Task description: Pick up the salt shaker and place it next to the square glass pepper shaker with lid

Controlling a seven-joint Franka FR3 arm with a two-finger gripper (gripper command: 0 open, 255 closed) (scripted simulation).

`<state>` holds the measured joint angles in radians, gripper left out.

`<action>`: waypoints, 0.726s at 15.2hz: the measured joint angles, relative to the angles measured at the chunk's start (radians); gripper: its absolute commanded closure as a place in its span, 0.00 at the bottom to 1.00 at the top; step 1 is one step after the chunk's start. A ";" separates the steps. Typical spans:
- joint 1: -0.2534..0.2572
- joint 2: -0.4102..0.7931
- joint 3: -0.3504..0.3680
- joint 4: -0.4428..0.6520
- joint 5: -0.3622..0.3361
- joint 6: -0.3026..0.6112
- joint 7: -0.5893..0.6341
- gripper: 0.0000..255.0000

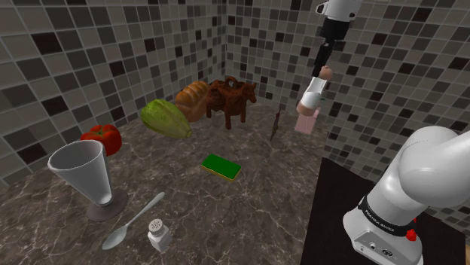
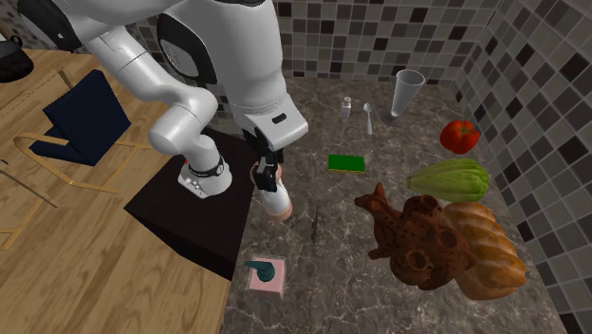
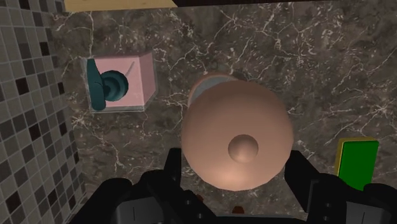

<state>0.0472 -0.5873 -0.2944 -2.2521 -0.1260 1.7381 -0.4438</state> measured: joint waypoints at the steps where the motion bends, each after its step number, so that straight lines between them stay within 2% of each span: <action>1: 0.001 0.001 0.003 0.018 0.002 -0.017 0.001 1.00; 11: 0.010 0.027 0.015 0.169 0.015 -0.142 0.001 1.00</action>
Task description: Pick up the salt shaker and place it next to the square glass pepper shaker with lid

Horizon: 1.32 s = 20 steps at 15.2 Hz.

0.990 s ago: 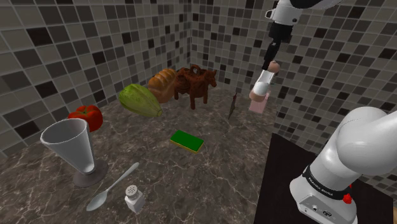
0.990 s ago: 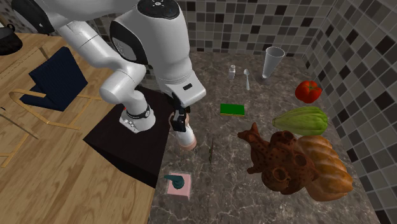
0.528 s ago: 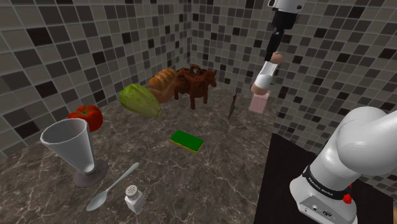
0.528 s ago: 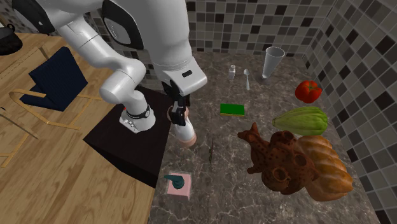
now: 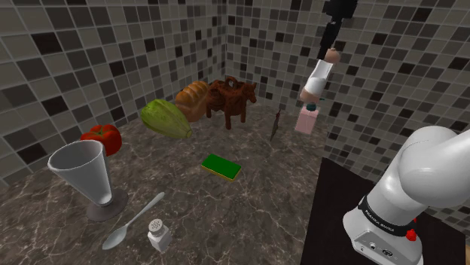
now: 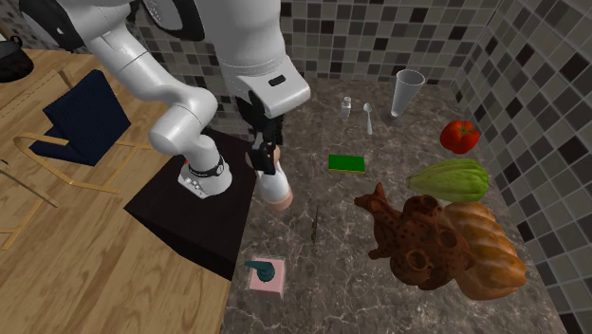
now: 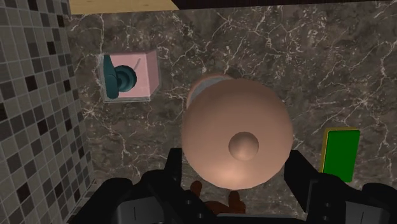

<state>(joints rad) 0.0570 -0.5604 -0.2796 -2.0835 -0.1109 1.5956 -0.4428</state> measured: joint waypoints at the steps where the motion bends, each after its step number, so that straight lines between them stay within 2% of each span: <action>1: 0.001 0.004 0.000 0.017 0.001 -0.013 -0.001 1.00; 4: 0.003 0.019 0.000 0.066 0.005 -0.047 -0.004 1.00; 6: 0.010 0.005 0.027 0.061 0.013 -0.058 0.026 1.00; 12: 0.039 -0.068 0.149 0.002 0.061 -0.078 0.168 1.00; 20: 0.089 -0.085 0.312 -0.019 0.146 -0.074 0.360 1.00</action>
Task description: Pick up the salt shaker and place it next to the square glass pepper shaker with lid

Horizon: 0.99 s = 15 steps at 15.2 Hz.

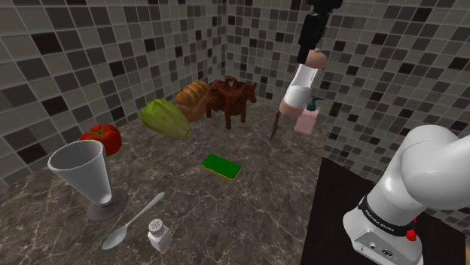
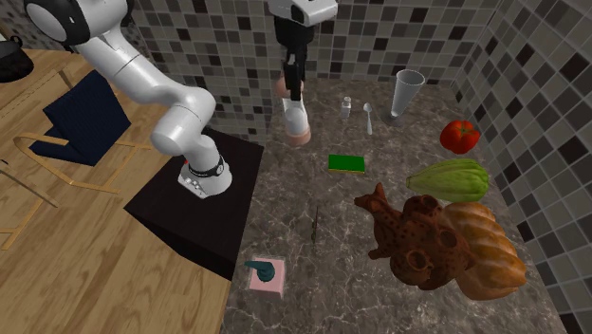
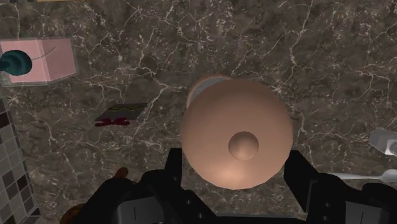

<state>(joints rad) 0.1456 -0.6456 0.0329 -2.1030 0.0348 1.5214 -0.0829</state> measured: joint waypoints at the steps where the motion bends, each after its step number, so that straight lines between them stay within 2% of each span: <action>1: 0.006 -0.002 0.019 0.007 0.010 -0.009 0.023 1.00; 8: 0.049 0.032 0.171 0.032 0.084 0.012 0.198 1.00; 15: 0.077 0.119 0.317 0.127 0.129 0.020 0.368 1.00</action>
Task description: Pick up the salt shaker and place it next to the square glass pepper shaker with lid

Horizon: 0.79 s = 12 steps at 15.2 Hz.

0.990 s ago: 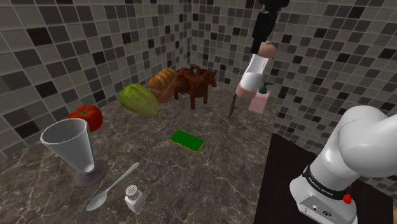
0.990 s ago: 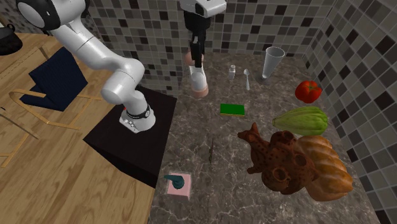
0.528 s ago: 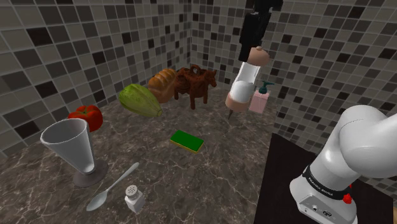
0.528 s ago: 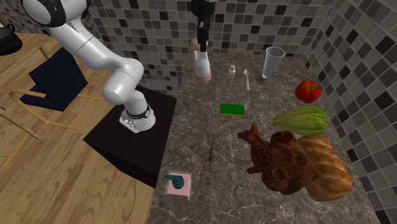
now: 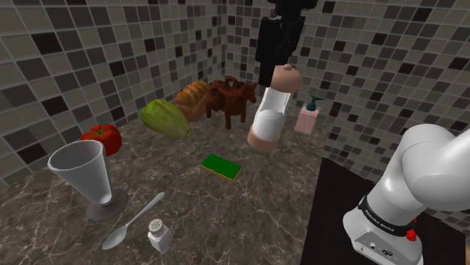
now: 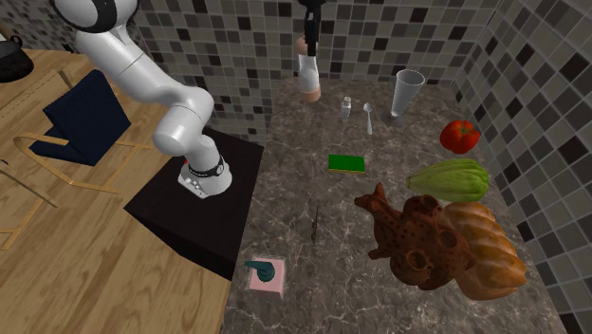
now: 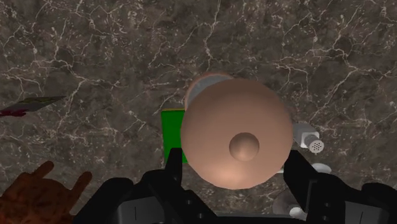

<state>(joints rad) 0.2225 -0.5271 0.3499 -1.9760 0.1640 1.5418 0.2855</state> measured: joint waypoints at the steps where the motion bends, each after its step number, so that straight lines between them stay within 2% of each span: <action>1: 0.004 0.016 0.024 0.012 0.005 0.007 0.027 1.00; 7: 0.015 0.143 0.162 0.127 -0.001 0.030 0.185 1.00; 10: 0.021 0.230 0.244 0.224 -0.028 0.021 0.282 1.00; 12: 0.025 0.253 0.267 0.227 -0.036 0.041 0.309 1.00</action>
<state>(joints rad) 0.2470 -0.2737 0.6170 -1.7489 0.1282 1.5823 0.5948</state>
